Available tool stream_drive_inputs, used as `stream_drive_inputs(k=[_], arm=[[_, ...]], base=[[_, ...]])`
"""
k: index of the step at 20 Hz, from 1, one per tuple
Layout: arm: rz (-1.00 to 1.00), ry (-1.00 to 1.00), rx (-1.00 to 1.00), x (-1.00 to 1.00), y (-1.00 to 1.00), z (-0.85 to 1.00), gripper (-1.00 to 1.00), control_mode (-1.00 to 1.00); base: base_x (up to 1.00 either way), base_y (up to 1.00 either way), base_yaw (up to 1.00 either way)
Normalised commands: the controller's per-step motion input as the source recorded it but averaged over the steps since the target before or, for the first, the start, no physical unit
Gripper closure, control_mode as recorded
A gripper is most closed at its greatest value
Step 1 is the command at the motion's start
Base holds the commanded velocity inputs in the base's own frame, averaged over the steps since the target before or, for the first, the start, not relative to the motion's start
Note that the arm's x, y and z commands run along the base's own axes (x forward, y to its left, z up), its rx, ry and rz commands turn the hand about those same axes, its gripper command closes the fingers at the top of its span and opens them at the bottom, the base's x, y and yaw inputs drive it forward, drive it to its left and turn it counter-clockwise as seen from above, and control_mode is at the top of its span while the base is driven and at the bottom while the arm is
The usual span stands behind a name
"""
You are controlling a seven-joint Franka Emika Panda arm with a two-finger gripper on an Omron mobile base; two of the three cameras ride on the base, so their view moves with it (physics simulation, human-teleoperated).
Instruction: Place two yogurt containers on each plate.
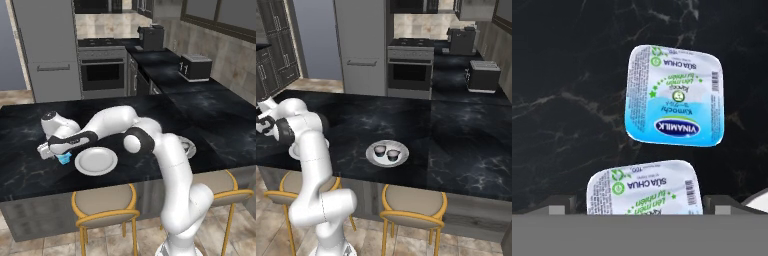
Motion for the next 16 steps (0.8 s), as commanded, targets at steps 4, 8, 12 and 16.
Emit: stream_drive_inputs(k=[4, 8, 12, 16], arm=[[0.07, 0.00, 0.00, 0.01, -0.12, -0.07, -1.00, -1.00], [0.07, 0.00, 0.00, 0.00, -0.13, -0.01, -1.00, -1.00], [0.07, 0.00, 0.00, 0.00, -0.03, -0.10, -1.00, -1.00], [0.06, 0.00, 0.00, 0.00, 0.00, -0.06, -1.00, -1.00]], base=[[0.00, 0.00, 0.00], [0.00, 0.00, 0.00], [0.00, 0.00, 0.00], [0.00, 0.00, 0.00]])
